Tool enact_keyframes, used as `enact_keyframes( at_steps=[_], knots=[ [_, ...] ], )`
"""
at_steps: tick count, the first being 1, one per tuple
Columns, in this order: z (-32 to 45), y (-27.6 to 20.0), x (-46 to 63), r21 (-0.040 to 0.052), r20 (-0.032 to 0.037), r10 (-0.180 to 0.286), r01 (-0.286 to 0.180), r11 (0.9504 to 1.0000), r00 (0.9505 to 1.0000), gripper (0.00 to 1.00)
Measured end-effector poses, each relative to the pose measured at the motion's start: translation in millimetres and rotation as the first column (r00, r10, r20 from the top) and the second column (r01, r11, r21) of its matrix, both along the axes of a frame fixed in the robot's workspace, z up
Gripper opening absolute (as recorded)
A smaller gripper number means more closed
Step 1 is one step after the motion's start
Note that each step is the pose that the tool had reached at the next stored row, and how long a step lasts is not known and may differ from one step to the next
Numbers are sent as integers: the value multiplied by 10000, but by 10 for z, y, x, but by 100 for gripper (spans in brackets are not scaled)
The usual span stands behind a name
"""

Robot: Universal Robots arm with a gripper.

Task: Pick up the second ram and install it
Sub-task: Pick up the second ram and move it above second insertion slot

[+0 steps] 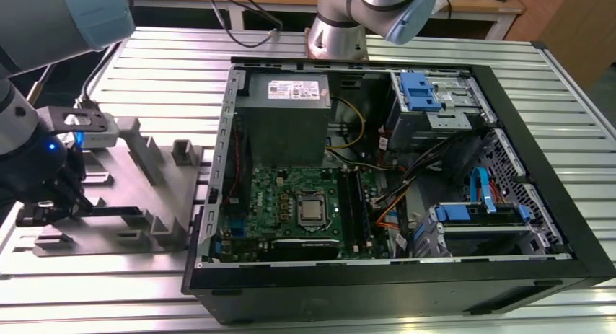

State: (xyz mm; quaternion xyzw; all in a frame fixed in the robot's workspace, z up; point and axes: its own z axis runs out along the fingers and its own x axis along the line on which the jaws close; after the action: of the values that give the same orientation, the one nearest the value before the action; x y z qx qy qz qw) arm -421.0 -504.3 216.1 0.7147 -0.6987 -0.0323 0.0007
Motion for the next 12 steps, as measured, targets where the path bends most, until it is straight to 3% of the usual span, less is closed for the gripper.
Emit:
enact_keyframes(
  at_steps=[12],
  knots=[
    [267, 0, 0, 37, 0, 0, 0, 10000, 10000, 8]
  ],
)
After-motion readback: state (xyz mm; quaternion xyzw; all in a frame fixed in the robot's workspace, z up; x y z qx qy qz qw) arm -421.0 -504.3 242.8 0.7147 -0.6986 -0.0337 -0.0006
